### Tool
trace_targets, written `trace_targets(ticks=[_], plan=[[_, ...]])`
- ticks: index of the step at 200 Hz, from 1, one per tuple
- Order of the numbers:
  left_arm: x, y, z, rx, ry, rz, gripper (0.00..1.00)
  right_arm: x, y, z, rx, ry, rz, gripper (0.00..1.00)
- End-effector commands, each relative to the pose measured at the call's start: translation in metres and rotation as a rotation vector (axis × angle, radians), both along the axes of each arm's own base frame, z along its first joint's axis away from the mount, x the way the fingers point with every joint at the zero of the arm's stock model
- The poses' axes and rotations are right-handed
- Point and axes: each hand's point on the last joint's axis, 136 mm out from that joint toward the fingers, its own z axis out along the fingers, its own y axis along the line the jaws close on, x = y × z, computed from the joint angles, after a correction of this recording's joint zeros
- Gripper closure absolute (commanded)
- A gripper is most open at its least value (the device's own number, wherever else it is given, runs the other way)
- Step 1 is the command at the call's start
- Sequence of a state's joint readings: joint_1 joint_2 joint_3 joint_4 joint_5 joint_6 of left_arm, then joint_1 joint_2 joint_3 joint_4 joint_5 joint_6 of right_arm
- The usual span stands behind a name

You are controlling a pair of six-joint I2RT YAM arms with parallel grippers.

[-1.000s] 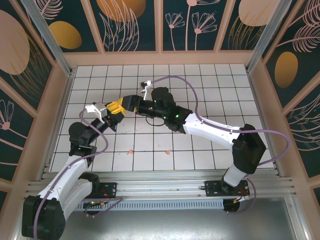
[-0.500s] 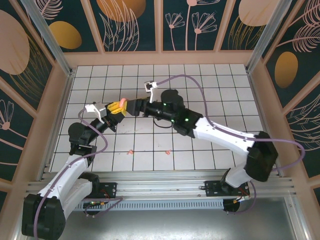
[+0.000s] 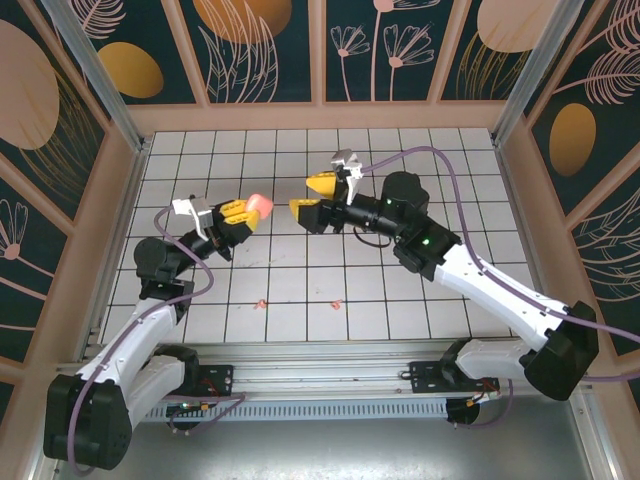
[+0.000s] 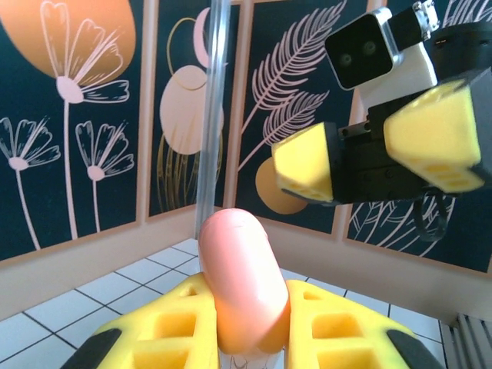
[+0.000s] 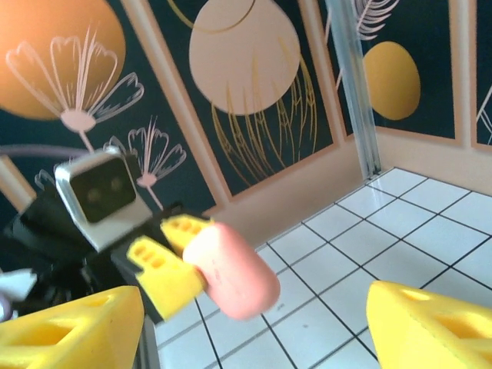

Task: Insert the wireless bluetooth earbuds into the charging case

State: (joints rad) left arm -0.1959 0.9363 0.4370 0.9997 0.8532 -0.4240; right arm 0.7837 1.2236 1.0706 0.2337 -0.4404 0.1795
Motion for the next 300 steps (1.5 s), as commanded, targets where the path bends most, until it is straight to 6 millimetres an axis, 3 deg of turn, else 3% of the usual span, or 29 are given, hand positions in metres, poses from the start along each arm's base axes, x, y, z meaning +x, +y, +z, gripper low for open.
trace_targets(ticks=[1,43,100,159,202,230,246,270,300], plan=[[-0.016,-0.008,0.022,0.007,-0.083,-0.084,0.81,-0.021,-0.004,0.005,-0.071,-0.135,0.130,0.25],[-0.028,-0.022,0.029,0.056,-0.153,-0.167,0.81,-0.044,-0.007,-0.009,-0.192,-0.360,0.282,0.31],[-0.042,-0.051,0.034,0.132,-0.225,-0.305,0.81,-0.041,-0.003,-0.007,-0.279,-0.467,0.413,0.39],[-0.048,-0.058,0.040,0.137,-0.264,-0.326,0.80,-0.039,0.007,-0.012,-0.275,-0.469,0.491,0.39],[-0.046,-0.059,0.041,0.135,-0.267,-0.326,0.80,-0.044,0.008,-0.014,-0.265,-0.450,0.549,0.55],[-0.044,-0.060,0.038,0.138,-0.259,-0.327,0.79,-0.046,0.008,-0.013,-0.256,-0.444,0.560,0.74],[-0.042,-0.060,0.037,0.144,-0.253,-0.319,0.77,-0.047,0.006,-0.013,-0.261,-0.442,0.559,0.83],[-0.037,-0.060,0.031,0.179,-0.243,-0.292,0.66,-0.043,0.002,-0.022,-0.309,-0.427,0.523,0.84],[-0.030,-0.061,0.006,0.316,-0.237,-0.258,0.57,-0.031,-0.011,-0.040,-0.433,-0.409,0.411,0.83]])
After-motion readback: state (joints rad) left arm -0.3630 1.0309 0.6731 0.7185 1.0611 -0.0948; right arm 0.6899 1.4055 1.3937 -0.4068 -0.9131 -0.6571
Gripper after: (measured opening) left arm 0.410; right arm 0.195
